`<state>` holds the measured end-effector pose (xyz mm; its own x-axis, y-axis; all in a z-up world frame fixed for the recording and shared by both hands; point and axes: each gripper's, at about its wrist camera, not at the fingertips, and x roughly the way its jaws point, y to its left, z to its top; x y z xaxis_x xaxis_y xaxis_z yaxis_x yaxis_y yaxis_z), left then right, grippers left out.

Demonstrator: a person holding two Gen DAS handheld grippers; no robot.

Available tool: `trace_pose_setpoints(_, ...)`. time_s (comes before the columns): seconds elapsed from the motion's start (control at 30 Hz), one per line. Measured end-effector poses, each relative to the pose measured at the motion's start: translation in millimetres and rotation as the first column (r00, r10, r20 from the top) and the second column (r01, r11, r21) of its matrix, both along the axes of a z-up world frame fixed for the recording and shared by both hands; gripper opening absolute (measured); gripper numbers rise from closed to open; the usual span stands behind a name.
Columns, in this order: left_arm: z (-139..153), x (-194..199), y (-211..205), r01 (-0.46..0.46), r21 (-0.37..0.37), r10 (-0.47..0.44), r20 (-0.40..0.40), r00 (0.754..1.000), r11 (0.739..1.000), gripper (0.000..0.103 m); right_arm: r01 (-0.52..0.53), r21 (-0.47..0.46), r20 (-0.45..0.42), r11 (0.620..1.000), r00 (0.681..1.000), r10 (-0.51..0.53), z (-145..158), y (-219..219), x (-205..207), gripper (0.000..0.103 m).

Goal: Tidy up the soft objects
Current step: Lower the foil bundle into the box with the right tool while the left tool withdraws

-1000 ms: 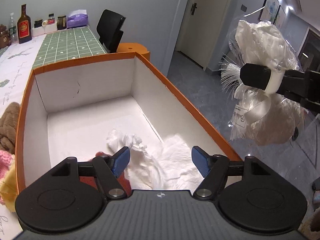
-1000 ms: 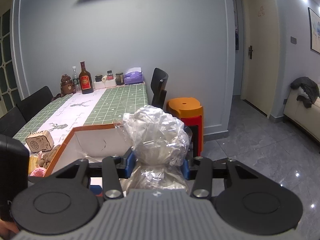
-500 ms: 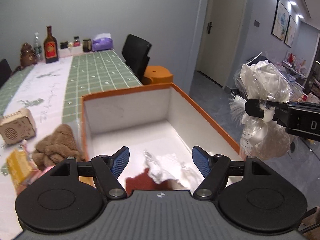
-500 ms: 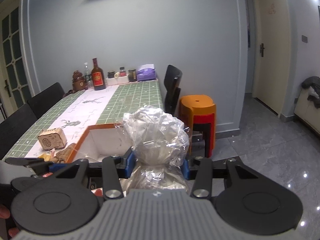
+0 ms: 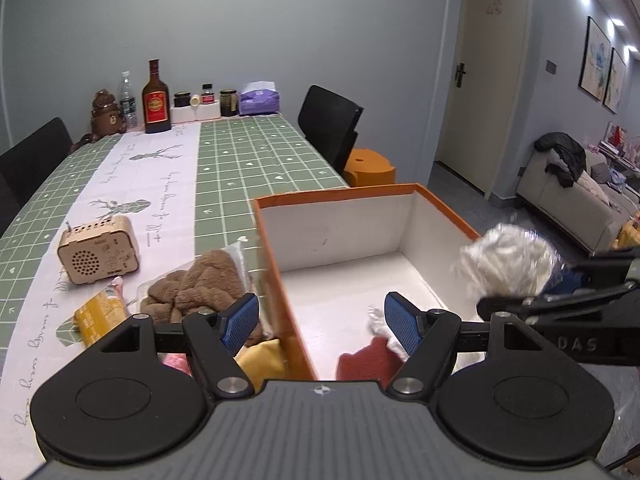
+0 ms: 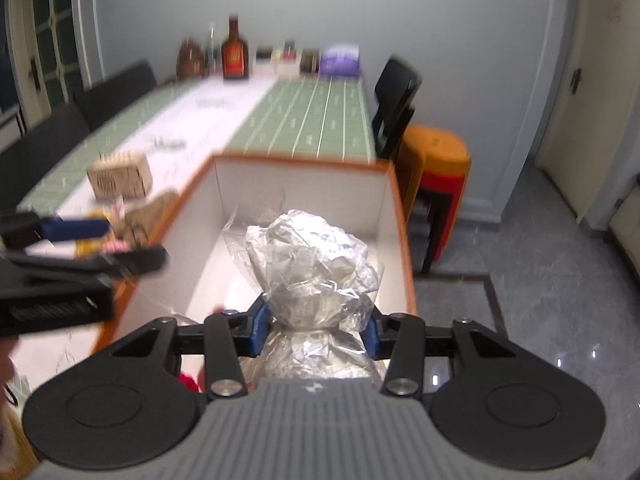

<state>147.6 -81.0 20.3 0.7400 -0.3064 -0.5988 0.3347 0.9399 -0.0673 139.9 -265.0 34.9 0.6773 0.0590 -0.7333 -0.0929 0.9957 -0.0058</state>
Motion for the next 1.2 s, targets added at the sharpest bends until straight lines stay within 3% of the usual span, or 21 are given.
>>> trace_pose_setpoints(0.2, -3, 3, 16, -0.025, -0.024, 0.024, -0.02, 1.0, 0.999, 0.084, 0.008, -0.098, -0.137, 0.995, 0.99, -0.022, -32, 2, 27, 0.045)
trace_pose_setpoints(0.33, -6, 5, 22, -0.035, -0.026, 0.034, -0.026, 0.999, 0.999, 0.084, -0.001, -0.105, -0.215, 0.994, 0.976, -0.022, -48, 3, 38, 0.045)
trace_pose_setpoints(0.73, -16, 13, 30, -0.074, -0.011, 0.073, -0.059, 0.996, 0.997, 0.084, -0.112, -0.33, -0.283, 0.937, 0.959, 0.015, -68, 35, 48, 0.045)
trace_pose_setpoints(0.9, -16, 14, 33, -0.082, -0.019, 0.08, -0.062, 0.995, 0.996, 0.084, -0.168, -0.292, -0.321, 0.942, 0.945, 0.069, -76, 47, 48, 0.044)
trace_pose_setpoints(0.97, -16, 14, 35, -0.087, -0.023, 0.086, -0.066, 0.994, 0.996, 0.084, -0.156, -0.193, -0.328, 0.969, 0.941, 0.086, -72, 43, 51, 0.045)
trace_pose_setpoints(1.1, -16, 14, 39, -0.094, -0.025, 0.092, -0.073, 0.993, 0.995, 0.084, -0.118, -0.1, -0.349, 0.988, 0.934, 0.076, -73, 31, 59, 0.044)
trace_pose_setpoints(1.2, -16, 14, 42, -0.1, -0.027, 0.098, -0.075, 0.992, 0.995, 0.084, -0.077, -0.106, -0.367, 0.991, 0.93, 0.033, -75, 21, 64, 0.044)
